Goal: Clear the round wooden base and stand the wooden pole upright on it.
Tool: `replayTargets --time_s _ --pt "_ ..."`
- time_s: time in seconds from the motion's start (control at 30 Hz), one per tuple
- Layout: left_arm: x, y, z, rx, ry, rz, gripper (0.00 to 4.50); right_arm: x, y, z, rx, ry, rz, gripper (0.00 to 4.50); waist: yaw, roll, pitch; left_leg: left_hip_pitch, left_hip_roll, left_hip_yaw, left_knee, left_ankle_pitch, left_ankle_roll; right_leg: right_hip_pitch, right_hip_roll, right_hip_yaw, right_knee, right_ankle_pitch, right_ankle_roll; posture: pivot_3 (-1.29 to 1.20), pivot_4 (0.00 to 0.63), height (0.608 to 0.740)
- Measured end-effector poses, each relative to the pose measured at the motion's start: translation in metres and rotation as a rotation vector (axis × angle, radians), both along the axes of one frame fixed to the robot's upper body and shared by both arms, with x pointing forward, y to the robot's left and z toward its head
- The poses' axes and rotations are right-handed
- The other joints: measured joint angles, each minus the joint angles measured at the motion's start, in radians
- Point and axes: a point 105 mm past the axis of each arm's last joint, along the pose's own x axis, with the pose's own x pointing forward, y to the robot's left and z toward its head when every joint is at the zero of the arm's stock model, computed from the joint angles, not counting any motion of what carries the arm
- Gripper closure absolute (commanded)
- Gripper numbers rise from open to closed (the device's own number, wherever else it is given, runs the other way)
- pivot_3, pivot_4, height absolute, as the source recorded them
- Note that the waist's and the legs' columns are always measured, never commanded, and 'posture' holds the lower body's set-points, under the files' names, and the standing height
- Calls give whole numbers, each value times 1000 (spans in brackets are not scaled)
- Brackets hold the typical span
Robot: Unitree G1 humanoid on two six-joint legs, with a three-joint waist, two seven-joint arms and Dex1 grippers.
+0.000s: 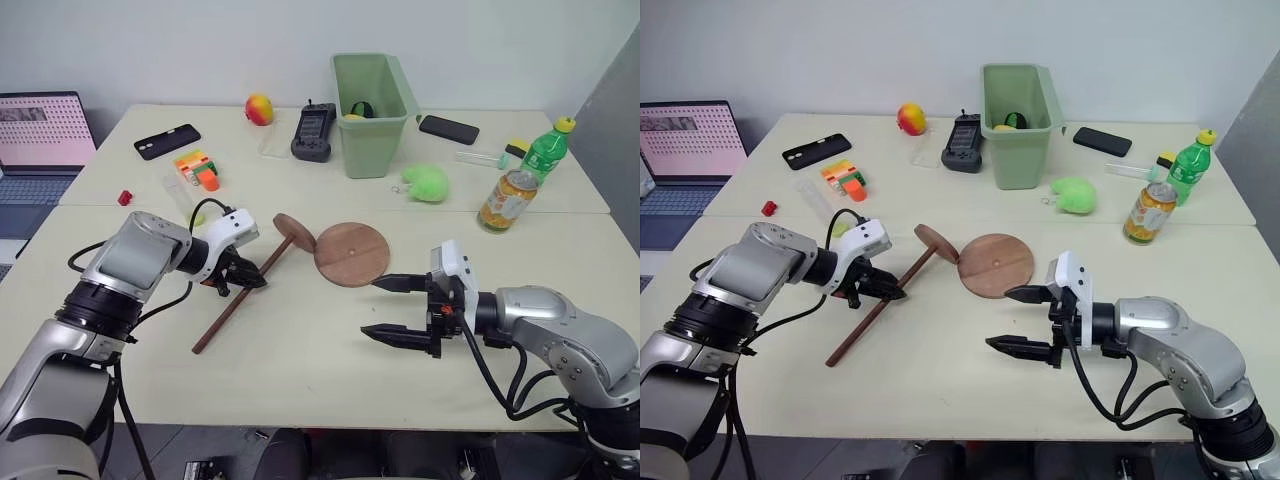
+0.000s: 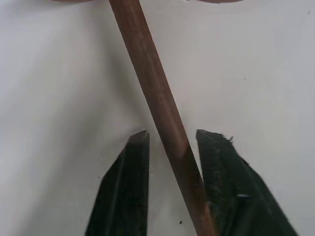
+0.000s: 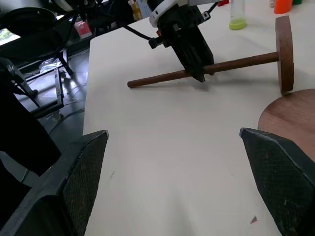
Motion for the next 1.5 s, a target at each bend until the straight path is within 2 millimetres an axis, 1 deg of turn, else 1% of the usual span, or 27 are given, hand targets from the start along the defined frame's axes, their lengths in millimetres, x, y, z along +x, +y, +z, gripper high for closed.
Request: replayTargets --time_s 0.03,0.07,0.13,0.3,0.37,0.4,0.43,0.47,0.57,0.63,0.67,0.7,0.77,0.83,0.9,1.03,1.1,1.2,1.3,1.33,1.43,1.5 --pt "0 1 0 -1 1 10 3904 1 0 0 1 0 -1 0 0 0 0 0 0 0 0 0 0 0 0 0 0 0 0 0 150 740" --pt "0 2 1 -1 0 16 4094 1 0 0 2 2 -3 0 0 0 0 0 0 0 0 0 0 0 0 0 0 0 0 0 150 740" --pt "1 4 1 -6 4 33 4246 3 -1 0 5 6 -8 0 0 0 0 0 0 0 1 0 0 0 0 0 0 0 0 0 150 740" --pt "5 16 3 -32 11 114 4247 5 -3 0 7 5 -20 0 0 0 0 0 0 0 1 0 0 0 0 0 0 0 0 0 150 740" --pt "7 19 9 -71 16 157 4247 6 -6 2 6 -1 -30 0 0 0 0 0 0 0 1 0 0 0 0 -1 0 0 0 0 150 740" --pt "9 18 16 -106 11 176 4247 7 -7 3 7 -3 -35 0 0 0 0 -1 0 0 1 0 0 0 0 -1 0 0 0 0 150 740" --pt "12 18 26 -150 -8 193 4247 7 -8 4 8 -6 -39 0 0 -1 0 -2 0 -1 2 0 0 0 0 -1 0 0 0 0 150 740" --pt "16 17 40 -219 -38 216 4247 8 -10 5 8 -10 -46 0 0 -1 1 -2 0 -2 3 0 0 0 0 -2 0 0 0 0 150 740" --pt "28 8 92 -456 -187 239 4247 12 -13 8 11 -25 -78 0 2 -1 1 -5 0 -3 7 -1 1 0 -1 -3 0 0 0 0 150 740" --pt "41 -8 136 -699 -446 239 4247 19 -17 15 26 -57 -132 0 8 -2 1 -7 -1 -5 10 0 0 0 -7 -2 0 0 0 0 150 740" --pt "45 -12 151 -774 -573 254 4247 22 -19 19 34 -78 -155 0 9 -2 0 -8 -1 -5 11 1 -1 0 -7 -1 0 0 0 0 150 740" --pt "45 -15 158 -806 -658 276 4247 25 -20 24 42 -106 -181 0 8 -3 0 -8 -1 -5 10 1 -3 0 -7 -1 0 1 1 0 150 740" --pt "43 -25 154 -818 -727 270 4247 32 -26 32 52 -172 -255 0 6 -3 0 -8 -1 -4 10 2 -3 0 -7 0 0 1 1 0 150 740" --pt "38 -50 146 -938 -690 227 4247 40 -35 37 60 -236 -356 0 8 -3 0 -9 -1 -5 10 2 -3 0 -7 -1 1 1 1 0 150 740" --pt "35 -73 143 -1032 -656 188 4247 44 -41 36 42 -304 -423 0 10 -3 0 -10 -2 -4 11 2 -3 -1 -6 -1 1 1 1 0 150 740" --pt "33 -99 150 -1149 -714 131 4247 46 -48 31 2 -423 -522 0 7 -3 0 -9 -3 0 10 2 -3 -1 -4 0 1 1 1 0 150 740" --pt "34 -114 146 -1173 -729 89 4247 46 -50 29 0 -446 -559 0 7 -3 -1 -7 -3 0 10 2 -3 1 -4 -1 1 1 1 0 150 740" --pt "40 -135 124 -1152 -714 52 4247 37 -47 12 -8 -390 -561 0 6 -3 -1 -7 -3 1 10 2 -3 1 -3 -1 1 1 1 0 150 740" --pt "45 -149 103 -1145 -693 43 4247 24 -42 -4 -7 -305 -547 0 5 -3 -1 -7 -3 2 10 1 -3 0 -3 -1 1 1 1 0 150 740" --pt "46 -154 98 -1145 -690 35 4247 17 -39 -6 8 -277 -534 0 6 -3 -1 -7 -3 1 10 1 -3 0 -3 -1 1 1 1 0 150 740" --pt "45 -163 90 -1131 -696 1 4247 6 -32 -4 50 -241 -503 0 5 -3 -1 -7 -4 1 10 1 -2 1 -3 -2 1 1 1 0 150 740" --pt "46 -169 83 -1117 -693 -16 4247 2 -31 -3 64 -232 -492 0 5 -3 -1 -7 -11 1 10 0 0 1 -3 -2 1 1 1 0 150 740"
